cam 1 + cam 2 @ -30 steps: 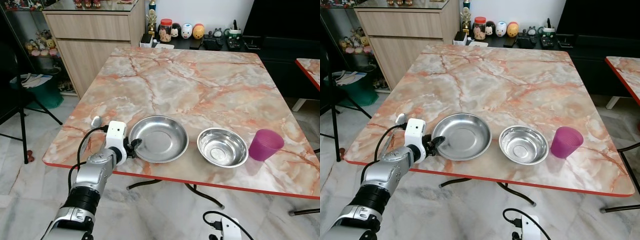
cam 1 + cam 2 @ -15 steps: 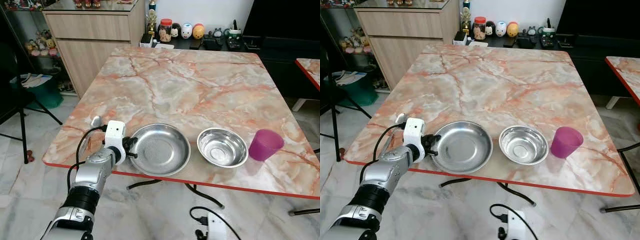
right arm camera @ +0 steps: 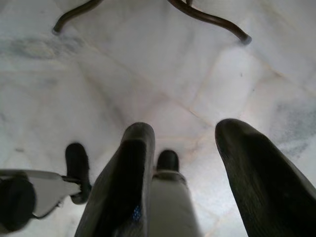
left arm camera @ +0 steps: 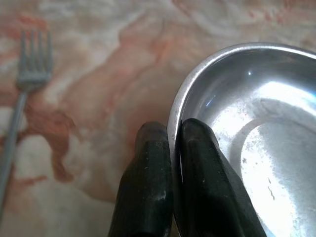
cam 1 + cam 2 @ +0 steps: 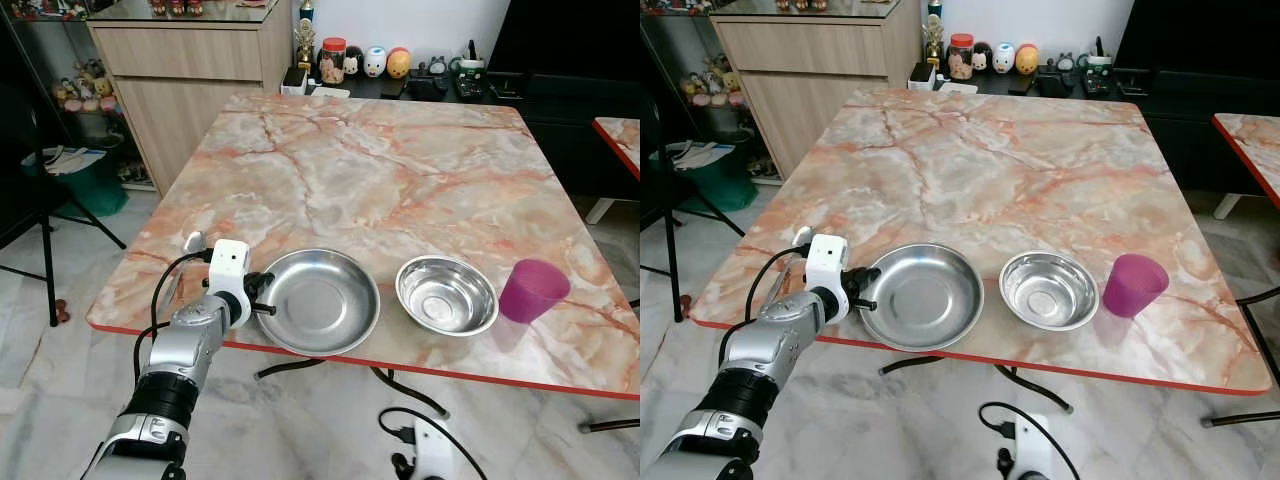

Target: Setting the table

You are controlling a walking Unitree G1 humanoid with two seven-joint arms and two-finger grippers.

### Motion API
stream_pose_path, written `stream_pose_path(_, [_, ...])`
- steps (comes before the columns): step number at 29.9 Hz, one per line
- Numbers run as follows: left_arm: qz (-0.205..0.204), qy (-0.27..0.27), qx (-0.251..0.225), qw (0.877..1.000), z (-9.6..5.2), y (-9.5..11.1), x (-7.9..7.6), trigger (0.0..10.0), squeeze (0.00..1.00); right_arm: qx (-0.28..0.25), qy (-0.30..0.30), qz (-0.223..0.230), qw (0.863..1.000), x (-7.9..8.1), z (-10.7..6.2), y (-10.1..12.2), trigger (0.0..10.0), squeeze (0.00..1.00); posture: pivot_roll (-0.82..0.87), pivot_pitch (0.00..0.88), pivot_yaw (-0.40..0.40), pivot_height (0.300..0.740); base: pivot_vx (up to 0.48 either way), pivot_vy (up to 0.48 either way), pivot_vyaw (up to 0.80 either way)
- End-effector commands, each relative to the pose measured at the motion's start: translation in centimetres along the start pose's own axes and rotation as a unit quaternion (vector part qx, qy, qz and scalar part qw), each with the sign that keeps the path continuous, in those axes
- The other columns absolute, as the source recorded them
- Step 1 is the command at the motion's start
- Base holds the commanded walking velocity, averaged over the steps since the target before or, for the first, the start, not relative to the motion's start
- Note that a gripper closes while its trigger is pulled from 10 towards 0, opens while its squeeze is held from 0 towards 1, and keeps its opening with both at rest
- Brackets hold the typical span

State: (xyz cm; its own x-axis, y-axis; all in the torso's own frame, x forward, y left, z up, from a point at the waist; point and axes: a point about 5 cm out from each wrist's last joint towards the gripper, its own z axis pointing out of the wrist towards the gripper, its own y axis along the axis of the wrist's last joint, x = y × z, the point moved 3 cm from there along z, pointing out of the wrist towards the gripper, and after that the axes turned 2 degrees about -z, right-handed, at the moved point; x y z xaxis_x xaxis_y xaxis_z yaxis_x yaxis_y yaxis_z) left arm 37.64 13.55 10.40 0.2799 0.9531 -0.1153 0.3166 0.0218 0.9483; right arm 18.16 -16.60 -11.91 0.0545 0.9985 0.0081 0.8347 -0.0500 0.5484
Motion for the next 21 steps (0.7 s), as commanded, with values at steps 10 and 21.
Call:
stream_pose_path(10, [-0.017,0.07,-0.116,0.991,-1.8,3.9,2.7,0.7,0.0,0.004,0.008,0.006,1.0,1.1,-0.2,-1.2,10.0,0.0,0.1,0.0,-0.013,0.74,0.0,0.0,0.0])
stream_pose_path(21, [-0.116,0.068,-0.232,0.963,-2.9,6.6,2.2,10.0,0.0,-0.005,0.01,0.001,1.0,1.6,0.0,0.0,10.0,0.0,0.09,0.0,-0.018,0.74,0.0,0.0,0.0])
